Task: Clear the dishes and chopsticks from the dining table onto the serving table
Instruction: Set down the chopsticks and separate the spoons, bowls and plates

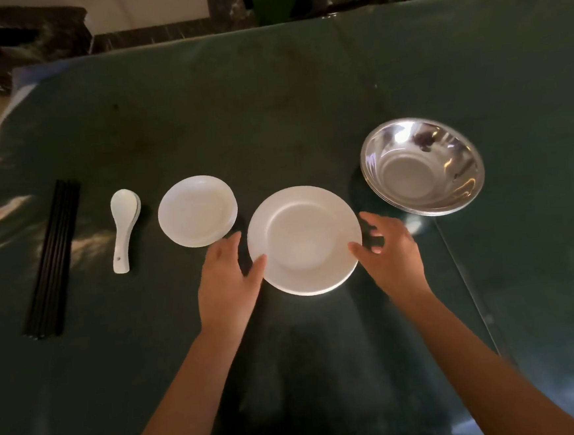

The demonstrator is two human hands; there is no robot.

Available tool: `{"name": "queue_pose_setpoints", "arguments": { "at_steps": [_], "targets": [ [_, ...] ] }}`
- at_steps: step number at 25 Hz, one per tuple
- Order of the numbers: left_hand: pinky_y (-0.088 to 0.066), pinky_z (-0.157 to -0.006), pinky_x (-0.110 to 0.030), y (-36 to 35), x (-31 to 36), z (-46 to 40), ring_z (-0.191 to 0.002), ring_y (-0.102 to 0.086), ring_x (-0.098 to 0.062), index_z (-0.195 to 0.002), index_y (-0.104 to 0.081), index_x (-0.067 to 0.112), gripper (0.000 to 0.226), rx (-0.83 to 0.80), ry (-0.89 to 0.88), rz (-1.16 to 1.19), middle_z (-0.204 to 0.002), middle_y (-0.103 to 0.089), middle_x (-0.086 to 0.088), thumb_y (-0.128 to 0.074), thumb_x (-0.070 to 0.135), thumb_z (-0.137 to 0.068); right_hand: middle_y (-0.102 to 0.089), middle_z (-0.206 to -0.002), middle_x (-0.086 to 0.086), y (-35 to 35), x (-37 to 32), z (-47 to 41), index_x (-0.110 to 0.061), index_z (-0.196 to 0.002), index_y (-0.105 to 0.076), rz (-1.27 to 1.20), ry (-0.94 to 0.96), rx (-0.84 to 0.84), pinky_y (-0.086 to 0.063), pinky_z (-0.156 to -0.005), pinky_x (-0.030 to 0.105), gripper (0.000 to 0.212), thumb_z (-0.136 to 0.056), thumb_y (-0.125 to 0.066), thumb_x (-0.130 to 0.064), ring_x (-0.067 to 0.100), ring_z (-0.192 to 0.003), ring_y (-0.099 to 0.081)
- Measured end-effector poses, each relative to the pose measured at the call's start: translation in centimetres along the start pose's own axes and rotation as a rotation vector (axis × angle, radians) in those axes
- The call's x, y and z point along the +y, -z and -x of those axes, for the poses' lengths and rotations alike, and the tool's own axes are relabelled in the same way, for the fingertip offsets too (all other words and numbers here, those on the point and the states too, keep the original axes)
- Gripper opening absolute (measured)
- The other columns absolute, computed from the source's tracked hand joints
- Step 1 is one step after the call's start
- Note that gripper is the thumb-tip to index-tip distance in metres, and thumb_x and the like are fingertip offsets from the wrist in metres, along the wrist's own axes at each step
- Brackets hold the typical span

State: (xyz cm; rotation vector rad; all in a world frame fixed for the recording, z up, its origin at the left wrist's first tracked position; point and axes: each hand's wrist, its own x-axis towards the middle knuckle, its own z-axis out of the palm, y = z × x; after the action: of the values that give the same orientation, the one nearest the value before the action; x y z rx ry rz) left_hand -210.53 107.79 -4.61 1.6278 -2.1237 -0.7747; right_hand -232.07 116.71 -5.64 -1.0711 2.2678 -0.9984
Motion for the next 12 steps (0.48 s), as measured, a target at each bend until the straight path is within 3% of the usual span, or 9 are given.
{"name": "queue_pose_setpoints", "arguments": {
  "at_steps": [2,4,7,12],
  "targets": [
    [-0.048,-0.091,-0.040,0.0,-0.2,1.3,-0.113,-0.054,-0.021,-0.121,-0.056,0.016,0.052,0.050,-0.467,-0.209,-0.122,-0.060,-0.004,-0.070,0.034,-0.074,-0.064,-0.115,-0.001,0.3,0.9,2.0,-0.023,-0.112,-0.065,0.268,0.467,0.039,-0.048,-0.087,0.031,0.048,-0.067,-0.079,-0.025,0.019,-0.107,-0.057],
    [-0.049,-0.093,-0.044,-0.9,-0.3,2.1,-0.104,-0.061,-0.022,-0.111,-0.063,0.014,0.050,-0.050,-0.784,-0.328,-0.109,-0.067,-0.003,-0.079,0.028,-0.065,-0.069,-0.110,0.003,0.2,1.6,2.8,-0.018,-0.103,-0.071,0.470,0.785,-0.030,-0.051,-0.092,0.044,0.041,-0.064,-0.082,-0.023,0.026,-0.103,-0.063],
    [-0.054,-0.083,-0.037,-1.7,0.0,1.6,-0.087,-0.066,-0.023,-0.096,-0.069,0.011,0.038,-0.091,-0.806,-0.313,-0.093,-0.070,-0.002,-0.083,0.014,-0.061,-0.073,-0.095,0.002,0.1,1.4,2.0,-0.015,-0.094,-0.073,0.547,0.917,-0.050,-0.052,-0.091,0.043,0.031,-0.065,-0.081,-0.017,0.025,-0.089,-0.068],
    [-0.056,-0.073,-0.030,-1.7,-0.2,0.8,-0.078,-0.066,-0.021,-0.090,-0.070,0.009,0.029,-0.048,-0.905,-0.285,-0.084,-0.069,-0.003,-0.080,0.008,-0.063,-0.072,-0.089,0.000,0.1,1.6,0.9,-0.015,-0.093,-0.072,0.524,0.964,-0.108,-0.057,-0.073,0.033,0.027,-0.068,-0.079,-0.018,0.024,-0.083,-0.067]
  ]
}}
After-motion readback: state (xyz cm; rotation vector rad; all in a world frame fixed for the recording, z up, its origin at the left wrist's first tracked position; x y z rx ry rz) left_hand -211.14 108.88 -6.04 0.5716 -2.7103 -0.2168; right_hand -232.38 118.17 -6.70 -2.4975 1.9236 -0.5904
